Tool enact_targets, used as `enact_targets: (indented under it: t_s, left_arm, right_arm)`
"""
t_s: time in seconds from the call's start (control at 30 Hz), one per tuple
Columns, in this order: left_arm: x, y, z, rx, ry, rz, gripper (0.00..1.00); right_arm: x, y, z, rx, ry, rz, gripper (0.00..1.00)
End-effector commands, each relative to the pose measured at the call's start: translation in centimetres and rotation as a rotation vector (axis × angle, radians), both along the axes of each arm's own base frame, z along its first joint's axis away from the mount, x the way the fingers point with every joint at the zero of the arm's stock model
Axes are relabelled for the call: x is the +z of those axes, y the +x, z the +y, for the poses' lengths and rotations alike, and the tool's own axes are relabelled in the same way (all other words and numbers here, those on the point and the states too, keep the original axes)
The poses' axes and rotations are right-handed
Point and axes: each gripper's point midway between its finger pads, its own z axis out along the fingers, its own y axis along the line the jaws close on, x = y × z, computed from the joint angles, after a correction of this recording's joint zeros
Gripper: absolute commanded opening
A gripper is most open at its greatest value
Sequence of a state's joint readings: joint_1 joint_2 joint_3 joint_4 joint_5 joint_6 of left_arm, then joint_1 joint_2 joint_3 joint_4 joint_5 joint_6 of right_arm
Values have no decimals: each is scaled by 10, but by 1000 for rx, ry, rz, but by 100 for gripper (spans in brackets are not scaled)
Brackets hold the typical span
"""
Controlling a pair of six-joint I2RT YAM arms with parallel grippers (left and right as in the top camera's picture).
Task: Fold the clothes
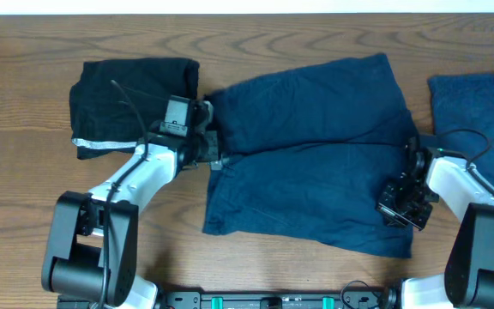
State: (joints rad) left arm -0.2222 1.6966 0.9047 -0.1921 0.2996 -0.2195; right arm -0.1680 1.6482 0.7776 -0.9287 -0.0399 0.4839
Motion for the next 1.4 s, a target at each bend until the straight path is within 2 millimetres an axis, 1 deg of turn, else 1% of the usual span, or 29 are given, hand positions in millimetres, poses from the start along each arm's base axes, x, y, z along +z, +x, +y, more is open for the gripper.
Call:
enact_targets:
  t_s: [0.0,0.13,0.23,0.27,0.3,0.33,0.43,0.5,0.6,0.73,0.87,0.97,1.03,1.13,1.27,1.37]
  left_arm:
    - [-3,8,17,41,28,-19,40]
    - [-9,14,18,48,25,-28,39]
    - [-19,18,10,25,-14,-25,40]
    - [-20,19,5,11,-40,-25,38]
    - [-18,19,-1,-7,-71,-28,32]
    - [-16,18,-5,-19,-94,-27,23]
    - [-13,14,-13,-34,-140,-6,19]
    - [-15,7,-16,-25,-163,36,11]
    - [-13,-1,-25,-55,-209,63,6]
    - [-7,-2,-34,-85,-262,60,6]
    - [-7,-2,-35,-87,-261,59,6]
    - [-7,5,-33,-81,-247,29,6]
    - [-9,13,-28,-59,-210,-2,6]
    - [-16,22,-21,-34,-169,-28,6]
    - [-33,29,-23,-22,-179,-27,6]
    - [-41,35,-24,-22,-183,-46,6]
  right_arm:
    - [-24,-28,-51,-39,-239,122,1]
    - [-23,-33,-75,-111,-292,124,1]
    - [-27,-30,-77,-178,-237,92,1]
    - [-28,-29,-76,-183,-217,85,1]
    - [-29,-28,-75,-184,-203,79,1]
    - [-29,-27,-75,-187,-200,75,1]
    - [-30,-24,-75,-189,-199,59,1]
    - [-31,-23,-73,-190,-188,56,1]
    - [-31,-22,-72,-184,-181,53,1]
    - [-31,-20,-69,-172,-179,49,1]
    - [-31,-20,-68,-172,-175,48,1]
    - [-32,-18,-65,-162,-151,38,1]
    - [-32,-18,-65,-159,-150,38,1]
    - [-32,-18,-65,-160,-151,38,1]
    - [-32,-18,-65,-159,-151,37,1]
    - [-32,-17,-65,-160,-151,37,1]
